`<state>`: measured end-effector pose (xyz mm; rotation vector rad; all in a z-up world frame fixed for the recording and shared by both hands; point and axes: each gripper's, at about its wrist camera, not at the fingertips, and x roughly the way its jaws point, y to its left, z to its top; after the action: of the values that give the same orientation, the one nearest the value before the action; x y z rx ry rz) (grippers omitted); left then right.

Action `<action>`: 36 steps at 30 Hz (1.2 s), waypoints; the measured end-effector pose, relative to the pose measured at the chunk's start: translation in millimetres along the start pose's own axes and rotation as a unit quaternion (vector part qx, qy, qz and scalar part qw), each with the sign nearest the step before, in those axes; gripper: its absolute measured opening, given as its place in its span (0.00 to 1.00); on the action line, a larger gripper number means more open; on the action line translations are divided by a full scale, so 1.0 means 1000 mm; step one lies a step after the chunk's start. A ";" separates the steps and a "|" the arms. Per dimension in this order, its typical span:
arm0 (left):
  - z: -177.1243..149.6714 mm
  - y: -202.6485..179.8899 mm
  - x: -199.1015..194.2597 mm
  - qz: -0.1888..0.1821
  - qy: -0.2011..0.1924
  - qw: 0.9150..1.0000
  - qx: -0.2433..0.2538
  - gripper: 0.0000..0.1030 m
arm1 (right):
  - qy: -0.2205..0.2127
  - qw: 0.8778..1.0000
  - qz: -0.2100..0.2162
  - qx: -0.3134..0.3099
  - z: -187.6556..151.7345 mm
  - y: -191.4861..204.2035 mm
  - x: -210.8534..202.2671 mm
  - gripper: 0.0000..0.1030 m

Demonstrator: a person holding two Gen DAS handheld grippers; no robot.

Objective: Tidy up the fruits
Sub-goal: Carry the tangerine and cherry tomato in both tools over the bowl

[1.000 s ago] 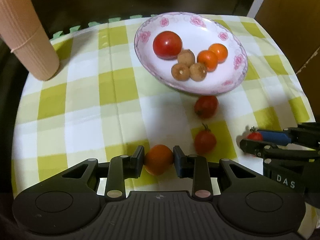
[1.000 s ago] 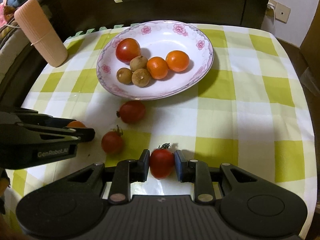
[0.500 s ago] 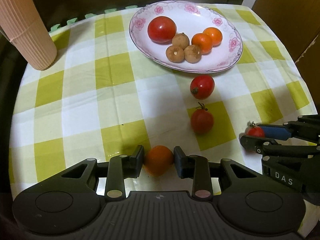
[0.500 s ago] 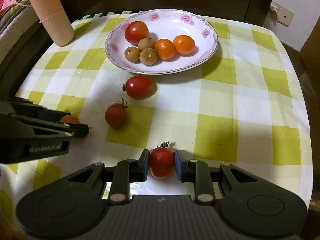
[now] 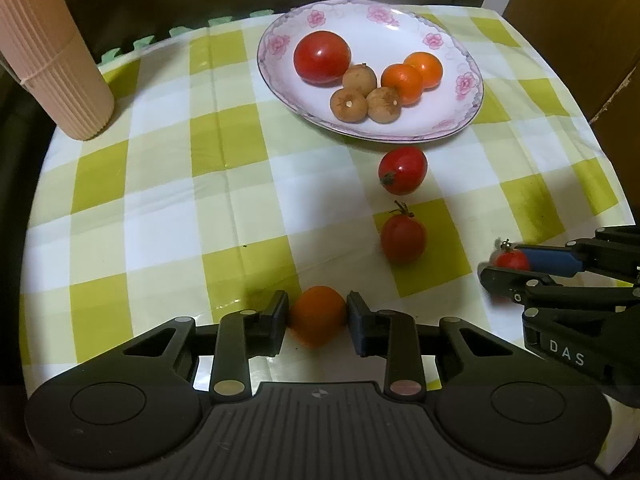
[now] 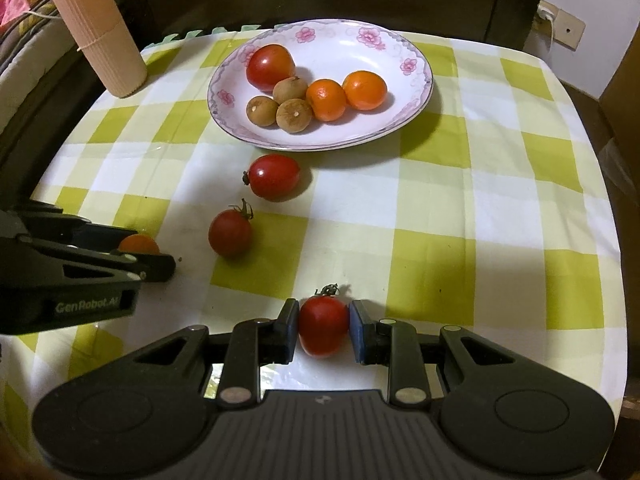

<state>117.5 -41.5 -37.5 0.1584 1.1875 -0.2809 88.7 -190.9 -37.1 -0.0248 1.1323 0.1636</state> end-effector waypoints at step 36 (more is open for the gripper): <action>0.069 0.003 -0.022 -0.042 -0.061 0.997 -0.036 0.38 | -0.067 0.996 0.028 0.054 0.054 -0.018 -0.022 0.24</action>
<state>172.6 -54.6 8.5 0.0274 1.0822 -0.3175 130.7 -205.2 4.2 0.1123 1.0067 0.1517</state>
